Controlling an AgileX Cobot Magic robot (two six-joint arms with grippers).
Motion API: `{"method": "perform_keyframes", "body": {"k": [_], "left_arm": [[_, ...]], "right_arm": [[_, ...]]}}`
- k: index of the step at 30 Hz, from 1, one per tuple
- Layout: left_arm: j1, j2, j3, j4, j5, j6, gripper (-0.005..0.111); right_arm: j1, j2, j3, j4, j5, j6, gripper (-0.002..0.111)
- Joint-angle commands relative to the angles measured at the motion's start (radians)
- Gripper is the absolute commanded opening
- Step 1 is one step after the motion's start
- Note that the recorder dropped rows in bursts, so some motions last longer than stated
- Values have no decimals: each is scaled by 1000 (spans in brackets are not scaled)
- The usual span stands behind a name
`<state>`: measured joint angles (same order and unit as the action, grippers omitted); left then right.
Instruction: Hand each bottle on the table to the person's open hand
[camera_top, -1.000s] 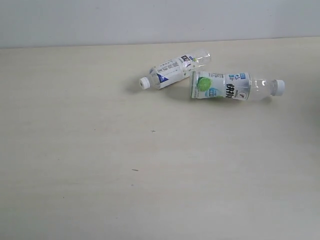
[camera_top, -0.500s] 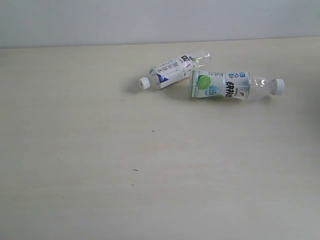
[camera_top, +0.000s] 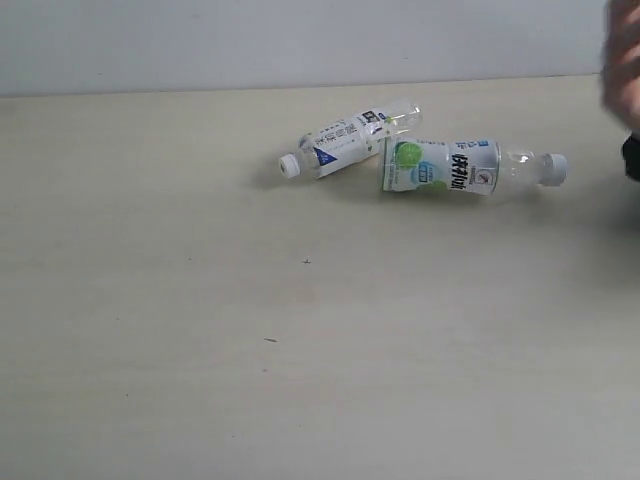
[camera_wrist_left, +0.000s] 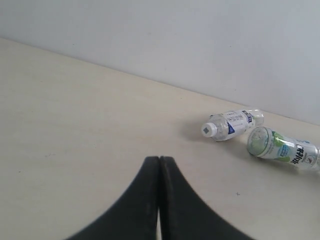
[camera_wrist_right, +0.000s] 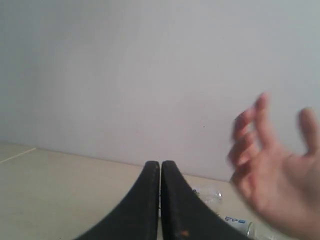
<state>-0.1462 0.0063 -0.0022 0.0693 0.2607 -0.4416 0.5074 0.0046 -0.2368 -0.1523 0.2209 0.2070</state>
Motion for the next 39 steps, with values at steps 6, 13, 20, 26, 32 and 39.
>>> {"method": "perform_keyframes", "body": {"k": [6, 13, 20, 26, 32, 39], "left_arm": [[-4, -6, 2, 2, -4, 3, 0], [-4, -6, 2, 2, -4, 3, 0], [-4, -6, 2, 2, -4, 3, 0], [-4, -6, 2, 2, -4, 3, 0], [-4, -6, 2, 2, -4, 3, 0], [-4, -6, 2, 2, -4, 3, 0]], "right_arm": [[4, -5, 5, -4, -7, 3, 1], [4, -5, -30, -200, 3, -4, 1], [4, 44, -94, -505, 33, 68, 0], [4, 358, -315, -932, 294, 526, 0], [4, 730, -657, -956, 443, 292, 0], [-19, 1178, -1049, -924, 757, -119, 0]]}}
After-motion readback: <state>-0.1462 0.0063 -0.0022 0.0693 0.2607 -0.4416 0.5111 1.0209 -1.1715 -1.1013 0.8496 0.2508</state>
